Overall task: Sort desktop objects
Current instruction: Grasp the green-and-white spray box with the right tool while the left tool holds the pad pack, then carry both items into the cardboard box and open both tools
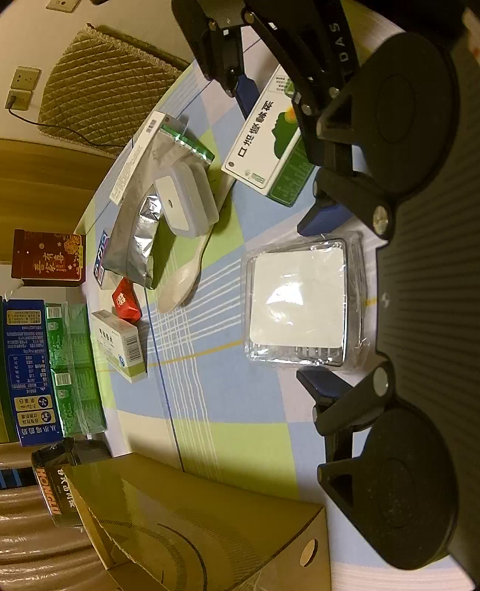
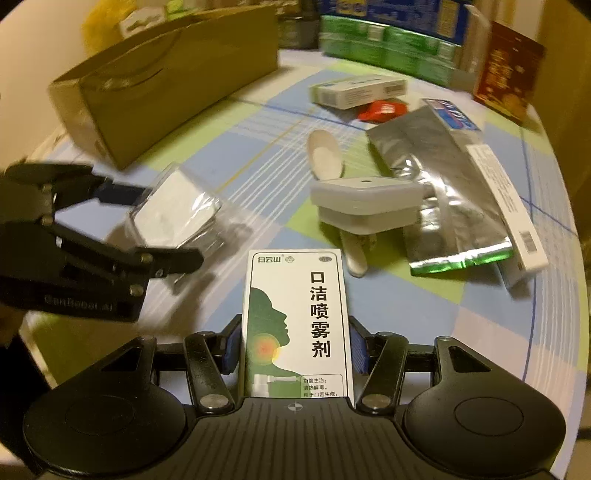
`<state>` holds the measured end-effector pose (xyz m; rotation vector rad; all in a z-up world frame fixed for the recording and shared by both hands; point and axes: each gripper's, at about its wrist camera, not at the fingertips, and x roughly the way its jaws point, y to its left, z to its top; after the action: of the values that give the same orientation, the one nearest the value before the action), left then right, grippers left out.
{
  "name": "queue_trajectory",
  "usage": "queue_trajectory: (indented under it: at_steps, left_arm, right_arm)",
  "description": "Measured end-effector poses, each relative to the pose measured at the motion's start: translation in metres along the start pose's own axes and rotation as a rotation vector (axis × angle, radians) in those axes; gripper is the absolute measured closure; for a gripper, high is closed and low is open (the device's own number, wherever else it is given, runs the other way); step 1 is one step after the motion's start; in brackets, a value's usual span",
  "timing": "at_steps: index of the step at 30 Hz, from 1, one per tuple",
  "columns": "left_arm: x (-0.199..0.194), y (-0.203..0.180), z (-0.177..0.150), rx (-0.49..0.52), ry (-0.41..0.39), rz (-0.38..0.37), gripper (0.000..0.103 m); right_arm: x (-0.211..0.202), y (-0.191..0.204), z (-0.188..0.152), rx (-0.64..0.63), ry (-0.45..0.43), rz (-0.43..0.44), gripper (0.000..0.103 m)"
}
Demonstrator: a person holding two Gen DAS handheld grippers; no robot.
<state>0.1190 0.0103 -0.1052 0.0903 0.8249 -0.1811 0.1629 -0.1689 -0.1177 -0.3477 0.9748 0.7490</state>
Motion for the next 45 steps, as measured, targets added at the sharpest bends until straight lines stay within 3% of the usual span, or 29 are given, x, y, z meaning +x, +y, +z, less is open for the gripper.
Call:
queue_trajectory:
  at_steps: [6, 14, 24, 34, 40, 45]
  left_arm:
    - [0.001, -0.001, 0.0, -0.006, 0.006, 0.008, 0.038]
    - [-0.021, -0.002, 0.008, -0.016, -0.04, -0.016, 0.039]
    - [-0.073, 0.014, 0.04, -0.057, -0.13, 0.003, 0.038]
    - [-0.145, 0.115, 0.075, -0.093, -0.191, 0.152, 0.038]
    - [-0.161, 0.206, 0.08, -0.139, -0.185, 0.22, 0.038]
    - [-0.151, 0.254, 0.086, -0.13, -0.196, 0.221, 0.038]
  right_arm:
    - [-0.008, -0.002, -0.002, 0.089, -0.043, -0.004, 0.05]
    - [-0.04, 0.001, -0.002, 0.174, -0.12, -0.027, 0.05]
    - [-0.095, 0.031, 0.055, 0.135, -0.256, -0.045, 0.05]
    - [-0.098, 0.117, 0.162, 0.065, -0.344, 0.114, 0.05]
    - [-0.055, 0.171, 0.22, 0.038, -0.33, 0.169, 0.05]
    - [-0.014, 0.188, 0.26, 0.063, -0.306, 0.183, 0.05]
